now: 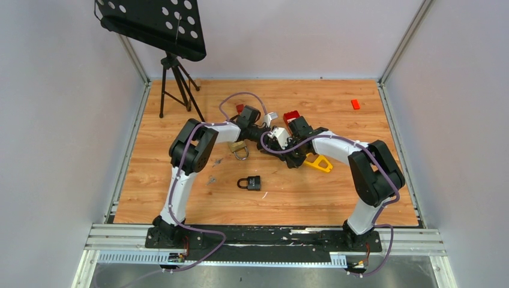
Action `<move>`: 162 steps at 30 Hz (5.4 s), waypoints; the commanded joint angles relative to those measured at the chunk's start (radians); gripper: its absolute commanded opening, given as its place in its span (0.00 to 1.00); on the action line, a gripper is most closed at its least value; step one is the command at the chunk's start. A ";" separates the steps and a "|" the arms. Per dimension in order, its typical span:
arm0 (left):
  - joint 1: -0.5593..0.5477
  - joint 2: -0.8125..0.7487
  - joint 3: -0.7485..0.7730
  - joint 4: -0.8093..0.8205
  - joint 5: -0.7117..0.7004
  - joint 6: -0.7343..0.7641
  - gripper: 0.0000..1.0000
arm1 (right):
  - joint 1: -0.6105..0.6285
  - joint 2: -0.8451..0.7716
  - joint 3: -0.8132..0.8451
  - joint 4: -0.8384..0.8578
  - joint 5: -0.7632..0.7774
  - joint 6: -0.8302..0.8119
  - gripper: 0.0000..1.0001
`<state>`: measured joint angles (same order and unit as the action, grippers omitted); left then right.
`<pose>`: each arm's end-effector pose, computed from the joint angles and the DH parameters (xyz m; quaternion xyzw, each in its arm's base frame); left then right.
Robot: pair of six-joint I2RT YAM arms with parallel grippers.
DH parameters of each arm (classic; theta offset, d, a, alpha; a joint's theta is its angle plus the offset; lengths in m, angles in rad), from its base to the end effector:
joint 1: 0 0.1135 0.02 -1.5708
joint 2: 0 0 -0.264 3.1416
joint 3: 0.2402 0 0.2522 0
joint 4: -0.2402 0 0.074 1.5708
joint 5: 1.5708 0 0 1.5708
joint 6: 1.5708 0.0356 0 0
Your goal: Unlock with the key
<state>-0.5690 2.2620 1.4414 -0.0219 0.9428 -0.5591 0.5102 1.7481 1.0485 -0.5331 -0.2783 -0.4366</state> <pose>0.3740 -0.2734 0.1078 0.1659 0.8317 -0.5283 0.0413 0.2819 0.1690 0.1594 -0.4658 0.8582 0.1428 0.1615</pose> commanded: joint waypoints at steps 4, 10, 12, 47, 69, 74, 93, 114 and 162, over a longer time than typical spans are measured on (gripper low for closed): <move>-0.024 0.082 0.008 -0.072 0.002 0.056 0.49 | 0.005 0.045 -0.001 0.071 0.079 -0.042 0.00; -0.024 0.093 0.005 -0.030 0.052 0.032 0.46 | 0.006 0.047 -0.004 0.077 0.099 -0.060 0.00; -0.024 0.096 0.000 -0.002 0.070 0.013 0.46 | 0.007 0.048 -0.003 0.080 0.105 -0.065 0.00; -0.014 0.038 -0.201 0.513 0.145 -0.392 0.40 | 0.026 0.073 -0.017 0.130 0.181 -0.175 0.00; 0.098 0.107 0.184 -0.108 -0.066 0.035 0.52 | -0.018 0.054 -0.029 0.106 0.116 -0.155 0.00; 0.061 0.139 0.214 -0.154 -0.059 0.060 0.53 | -0.018 0.069 -0.020 0.108 0.117 -0.154 0.00; 0.008 0.171 0.160 -0.163 0.083 0.090 0.45 | -0.019 0.104 0.001 0.121 0.146 -0.162 0.00; 0.008 0.089 -0.044 0.186 0.133 -0.183 0.42 | -0.019 0.103 -0.031 0.152 0.168 -0.184 0.00; -0.009 0.031 -0.100 0.098 -0.146 -0.129 0.54 | -0.017 0.098 0.039 0.070 -0.005 -0.040 0.00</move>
<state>-0.5793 2.2551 1.3922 0.0673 0.9344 -0.6952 0.4770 1.7977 1.0916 -0.4358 -0.2615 -0.5026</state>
